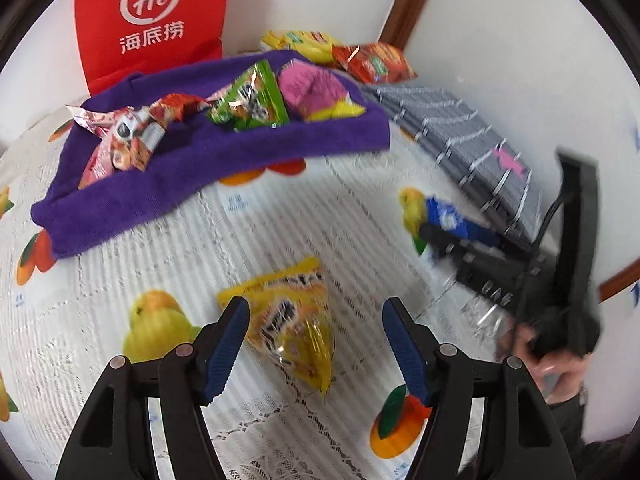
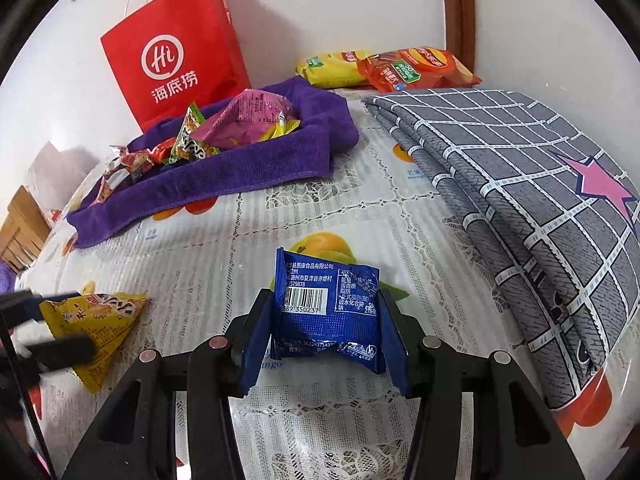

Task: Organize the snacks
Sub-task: 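Grasp the yellow triangular snack bag from the bed with the left gripper, then carry the blue packet in the right gripper over the towel while the left carries the yellow bag there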

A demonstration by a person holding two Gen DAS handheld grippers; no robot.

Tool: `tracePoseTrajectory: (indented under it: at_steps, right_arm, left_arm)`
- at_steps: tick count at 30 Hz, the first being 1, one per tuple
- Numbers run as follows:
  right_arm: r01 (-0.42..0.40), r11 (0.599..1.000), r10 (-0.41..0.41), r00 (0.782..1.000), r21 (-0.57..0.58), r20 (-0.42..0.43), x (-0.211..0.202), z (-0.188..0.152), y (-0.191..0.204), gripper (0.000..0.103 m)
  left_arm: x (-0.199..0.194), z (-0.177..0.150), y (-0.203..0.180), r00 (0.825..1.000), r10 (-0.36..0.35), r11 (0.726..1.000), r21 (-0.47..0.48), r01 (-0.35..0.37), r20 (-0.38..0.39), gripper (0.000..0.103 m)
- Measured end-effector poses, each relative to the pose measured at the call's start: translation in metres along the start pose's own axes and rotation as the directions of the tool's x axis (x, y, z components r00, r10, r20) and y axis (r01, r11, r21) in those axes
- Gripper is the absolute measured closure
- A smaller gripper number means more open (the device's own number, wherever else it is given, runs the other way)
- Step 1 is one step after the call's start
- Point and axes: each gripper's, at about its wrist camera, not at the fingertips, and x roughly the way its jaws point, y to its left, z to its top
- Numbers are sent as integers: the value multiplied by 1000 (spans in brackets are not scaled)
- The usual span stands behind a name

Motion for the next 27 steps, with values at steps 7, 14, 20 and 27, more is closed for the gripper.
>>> tracePoseTrajectory:
  at_steps: [7,14,20,27]
  right_arm:
    - [3,1000,-3,1000,-8,-3,0,-1,2,50]
    - [9,1000,-9,1000,-14,-4,1,-1,2,50]
    - [13,1000,-13,1000,-16,-4,1,-1,4,50]
    - [35,999,-35,999,-38,-5,2,-1,6,52]
  left_arm:
    - [17,-10,2,976,210,977,12,-211,52,38]
    - [10,-11,16,978,187,982,-18,-186,90,53]
    - [1,-8,20,979,169,985,-35,-166,111,54]
    - [-14,-6,20,980,155,988,-44,-151,126,54]
